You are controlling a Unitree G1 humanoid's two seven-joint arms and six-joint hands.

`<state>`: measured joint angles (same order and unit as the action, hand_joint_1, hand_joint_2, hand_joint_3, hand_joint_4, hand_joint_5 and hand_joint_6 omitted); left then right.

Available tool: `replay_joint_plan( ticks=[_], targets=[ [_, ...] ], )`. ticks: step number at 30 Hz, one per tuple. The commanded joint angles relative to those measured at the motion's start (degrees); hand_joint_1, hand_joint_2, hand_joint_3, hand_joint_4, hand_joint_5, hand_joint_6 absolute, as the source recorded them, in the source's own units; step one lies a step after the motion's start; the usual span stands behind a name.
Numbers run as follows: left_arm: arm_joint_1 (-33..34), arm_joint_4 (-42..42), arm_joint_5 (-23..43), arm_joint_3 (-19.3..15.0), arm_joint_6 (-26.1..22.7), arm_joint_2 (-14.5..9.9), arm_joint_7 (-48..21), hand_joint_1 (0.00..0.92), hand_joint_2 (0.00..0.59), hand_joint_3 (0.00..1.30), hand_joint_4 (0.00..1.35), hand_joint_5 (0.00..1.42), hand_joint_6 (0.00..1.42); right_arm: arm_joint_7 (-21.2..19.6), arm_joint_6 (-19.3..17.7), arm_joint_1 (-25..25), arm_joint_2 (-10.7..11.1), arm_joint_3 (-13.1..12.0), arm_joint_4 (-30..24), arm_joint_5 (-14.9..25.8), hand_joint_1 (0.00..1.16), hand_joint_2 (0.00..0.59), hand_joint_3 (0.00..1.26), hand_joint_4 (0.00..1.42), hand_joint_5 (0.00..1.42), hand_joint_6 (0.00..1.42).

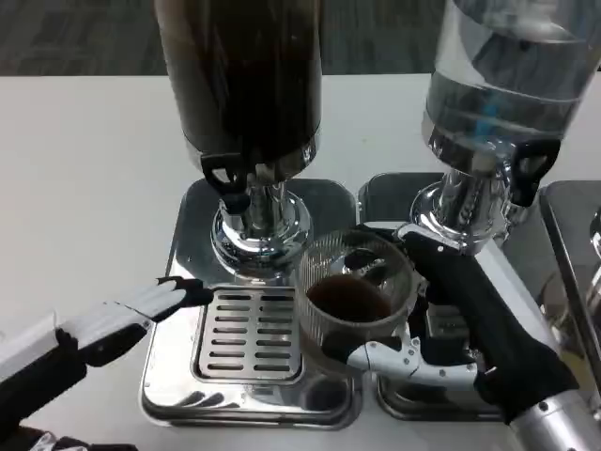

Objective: Grasp the cup under the faucet to collect the drink, then remove the cup.

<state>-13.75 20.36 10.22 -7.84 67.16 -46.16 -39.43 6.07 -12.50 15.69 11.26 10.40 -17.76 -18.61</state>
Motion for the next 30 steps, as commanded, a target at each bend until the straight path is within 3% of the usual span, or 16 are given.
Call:
replay_joint_plan(
  ticks=[1,8,12,15,18,30],
  targets=[
    [-0.4,-0.3,-0.9,0.0,0.1,-0.4,0.7,0.000,0.089,0.08,0.00,0.00,0.06,-0.5,-1.3,-1.0,-0.5,-0.2,-0.8,1.2,0.84,0.288,0.54,0.63,0.86,1.17],
    [-0.3,-0.4,-4.5,-1.3,2.2,-0.6,1.4,0.000,0.088,0.05,0.00,0.00,0.04,-0.4,-1.2,-1.3,-0.3,-0.4,-0.6,1.5,0.84,0.294,0.53,0.62,0.86,1.17],
    [-0.1,-2.5,-17.8,-7.6,8.4,0.4,3.6,0.080,0.076,0.02,0.00,0.00,0.00,-0.3,-1.1,-1.9,-0.3,-0.5,-0.5,1.5,0.84,0.302,0.53,0.61,0.86,1.17],
    [-0.1,-3.6,-23.6,-10.9,10.6,1.7,6.5,0.197,0.086,0.01,0.00,0.00,0.00,-0.2,-1.0,-1.9,-0.2,-0.5,-0.4,1.5,0.84,0.306,0.53,0.61,0.86,1.17],
    [-0.3,-4.4,-27.5,-13.1,11.7,2.7,9.1,0.236,0.081,0.00,0.00,0.00,0.00,-0.2,-1.0,-1.8,-0.2,-0.6,-0.6,1.6,0.85,0.309,0.53,0.61,0.86,1.17],
    [-1.6,-5.1,-31.6,-12.8,10.8,1.3,15.7,0.248,0.084,0.00,0.00,0.00,0.00,0.0,-0.8,-1.6,-0.1,-0.6,-0.8,1.8,0.85,0.324,0.53,0.61,0.85,1.17]
  ],
)
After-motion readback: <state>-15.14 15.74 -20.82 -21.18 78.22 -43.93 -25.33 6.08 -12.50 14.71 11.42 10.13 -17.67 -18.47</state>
